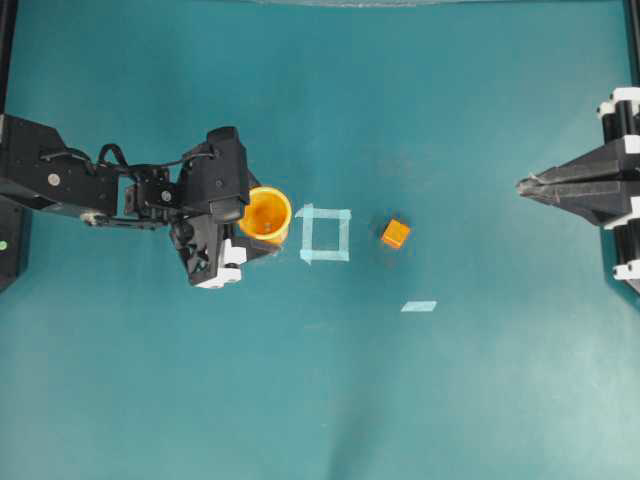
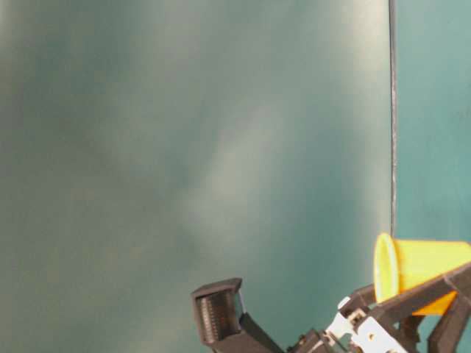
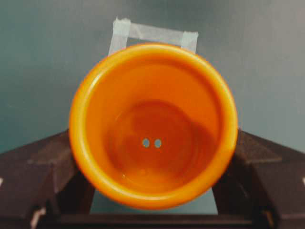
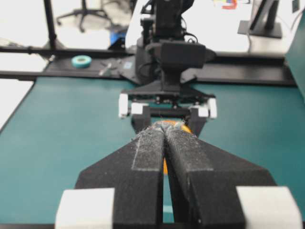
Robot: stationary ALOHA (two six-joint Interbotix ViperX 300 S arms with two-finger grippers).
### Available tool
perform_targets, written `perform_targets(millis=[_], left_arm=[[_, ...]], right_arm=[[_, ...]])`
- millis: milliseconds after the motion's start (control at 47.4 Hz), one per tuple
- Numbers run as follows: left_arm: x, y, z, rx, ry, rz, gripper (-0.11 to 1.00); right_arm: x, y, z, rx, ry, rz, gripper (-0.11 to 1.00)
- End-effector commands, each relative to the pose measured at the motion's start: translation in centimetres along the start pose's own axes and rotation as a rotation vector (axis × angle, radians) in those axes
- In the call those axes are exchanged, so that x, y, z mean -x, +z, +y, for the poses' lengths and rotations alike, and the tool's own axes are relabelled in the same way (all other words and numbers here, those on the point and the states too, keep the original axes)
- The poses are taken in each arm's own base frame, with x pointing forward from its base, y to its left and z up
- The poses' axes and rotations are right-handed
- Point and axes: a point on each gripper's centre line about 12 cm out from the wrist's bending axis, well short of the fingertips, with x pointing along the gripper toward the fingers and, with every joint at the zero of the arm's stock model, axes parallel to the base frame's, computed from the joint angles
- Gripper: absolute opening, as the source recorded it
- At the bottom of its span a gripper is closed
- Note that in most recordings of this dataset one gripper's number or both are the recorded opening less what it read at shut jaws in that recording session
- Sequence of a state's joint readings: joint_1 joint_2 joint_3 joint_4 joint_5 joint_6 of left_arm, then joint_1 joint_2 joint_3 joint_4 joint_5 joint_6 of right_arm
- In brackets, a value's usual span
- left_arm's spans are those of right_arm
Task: Lift the orange cup with left arm.
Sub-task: 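Close the left gripper around the orange cup's side, then lift the orange cup upward with the left gripper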
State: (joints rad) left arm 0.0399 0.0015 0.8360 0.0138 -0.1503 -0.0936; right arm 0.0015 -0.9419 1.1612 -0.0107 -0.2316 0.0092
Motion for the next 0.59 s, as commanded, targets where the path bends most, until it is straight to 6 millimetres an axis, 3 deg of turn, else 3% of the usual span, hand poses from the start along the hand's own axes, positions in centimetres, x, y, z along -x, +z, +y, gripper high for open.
perform_targets(millis=[0,569], left_arm=[[0.9,1.8,-0.2,-0.007,-0.006,-0.06,0.64],[4.1,3.9,-0.4,-0.007,-0.006,-0.084,0.64]], right_arm=[[-0.3,1.3,0.0,-0.002,0.002,-0.034,0.0],[-0.4,1.6,0.0,-0.001,0.001,-0.026,0.0]])
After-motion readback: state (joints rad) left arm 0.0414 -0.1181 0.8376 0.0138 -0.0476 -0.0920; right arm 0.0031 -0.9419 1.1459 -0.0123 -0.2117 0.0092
